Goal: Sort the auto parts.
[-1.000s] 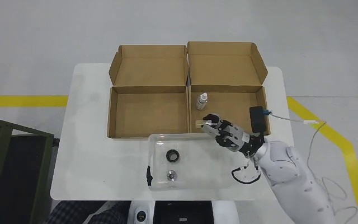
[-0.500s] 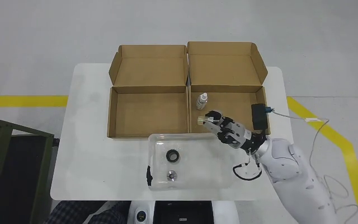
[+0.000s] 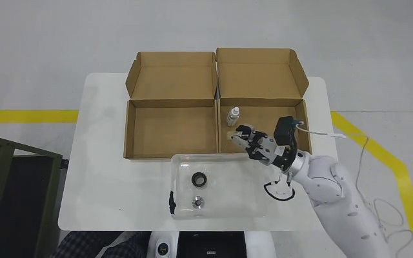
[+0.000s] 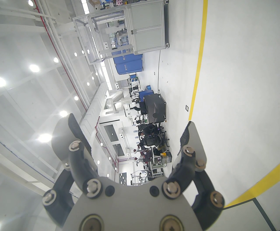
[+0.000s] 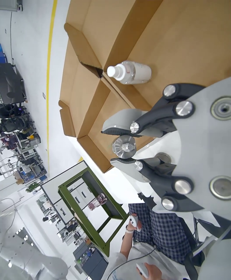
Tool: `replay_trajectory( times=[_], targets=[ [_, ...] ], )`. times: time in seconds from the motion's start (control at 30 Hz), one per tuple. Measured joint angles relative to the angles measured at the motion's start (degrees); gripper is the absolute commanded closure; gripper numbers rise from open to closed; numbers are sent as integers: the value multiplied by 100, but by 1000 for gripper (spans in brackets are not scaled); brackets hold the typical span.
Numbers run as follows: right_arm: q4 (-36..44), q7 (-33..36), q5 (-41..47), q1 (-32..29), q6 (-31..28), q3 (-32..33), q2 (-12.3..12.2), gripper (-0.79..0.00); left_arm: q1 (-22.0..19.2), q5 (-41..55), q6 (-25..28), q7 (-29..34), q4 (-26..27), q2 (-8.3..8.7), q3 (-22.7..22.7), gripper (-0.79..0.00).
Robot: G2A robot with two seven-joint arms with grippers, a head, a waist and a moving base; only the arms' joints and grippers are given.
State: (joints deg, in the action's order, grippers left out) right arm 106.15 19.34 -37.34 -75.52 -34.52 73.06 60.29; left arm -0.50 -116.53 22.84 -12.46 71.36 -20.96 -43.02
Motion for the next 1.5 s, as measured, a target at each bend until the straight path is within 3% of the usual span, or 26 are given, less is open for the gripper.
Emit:
replay_trajectory(
  times=[0.37, 0.67, 1.0, 1.43, 1.5],
  targets=[
    [-523, 221, -566, 470, 654, -80, 40, 0, 0, 0, 0, 0, 0, 0, 0, -785],
    [-805, 822, -962, 837, 924, -96, 35, 0, 0, 0, 0, 0, 0, 0, 0, -785],
    [-1359, 1492, -1460, 1480, 1153, -614, 119, 0, 0, 0, 0, 0, 0, 0, 0, -785],
    [-1908, 1758, -2238, 2036, 1589, -1291, 276, 0, 0, 0, 0, 0, 0, 0, 0, -785],
    [-1936, 1765, -2284, 2061, 1633, -1367, 299, -71, 0, 0, 0, 0, 0, 0, 0, -785]
  ],
)
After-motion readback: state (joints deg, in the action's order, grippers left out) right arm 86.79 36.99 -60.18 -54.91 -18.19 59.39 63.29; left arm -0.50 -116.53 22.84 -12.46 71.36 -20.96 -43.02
